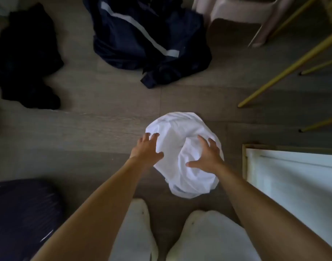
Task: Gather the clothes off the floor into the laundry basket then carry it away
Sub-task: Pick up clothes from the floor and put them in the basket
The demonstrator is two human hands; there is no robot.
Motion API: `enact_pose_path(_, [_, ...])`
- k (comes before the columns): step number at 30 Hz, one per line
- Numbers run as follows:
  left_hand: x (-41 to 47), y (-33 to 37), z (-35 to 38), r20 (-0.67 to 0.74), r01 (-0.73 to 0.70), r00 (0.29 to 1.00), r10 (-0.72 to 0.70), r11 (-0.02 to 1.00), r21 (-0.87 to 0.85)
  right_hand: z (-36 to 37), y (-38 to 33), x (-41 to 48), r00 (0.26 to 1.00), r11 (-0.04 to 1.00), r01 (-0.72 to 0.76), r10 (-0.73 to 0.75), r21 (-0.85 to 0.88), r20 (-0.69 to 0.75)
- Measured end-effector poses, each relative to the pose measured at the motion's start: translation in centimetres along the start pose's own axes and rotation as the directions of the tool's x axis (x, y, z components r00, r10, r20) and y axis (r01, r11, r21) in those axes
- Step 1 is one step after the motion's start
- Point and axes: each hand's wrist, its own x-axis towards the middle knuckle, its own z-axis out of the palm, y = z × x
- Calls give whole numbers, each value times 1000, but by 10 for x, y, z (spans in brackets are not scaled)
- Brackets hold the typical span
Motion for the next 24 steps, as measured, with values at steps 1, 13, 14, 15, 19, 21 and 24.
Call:
enact_pose_path(1, [12,-4,12,-12,4,1000,-4,1000,-24,9,6,11,1000,999,-27,27,-17,-10])
enact_pose_path(13, [66,-4,90,11,-56,998,56,998,-20,57,29,75,950,951,-260,283,167,-133])
enact_pose_path(14, [57,0,87,9,-71,997,71,997,-41,53,23,68,951,955,-262,280,140,-131])
enact_pose_path(15, [48,4,80,0,-83,997,83,995,-64,48,17,58,955,961,-251,266,119,-129])
enact_pose_path(19, [-2,17,38,-46,-111,993,107,987,-115,28,-15,4,983,977,-151,165,150,-82])
enact_pose_path(21, [-31,21,6,-67,-110,993,101,984,-143,12,-35,-26,991,981,-110,120,159,-54])
enact_pose_path(24, [-74,30,-48,-108,-130,988,110,972,-195,-21,-72,-70,994,975,-83,96,207,-56])
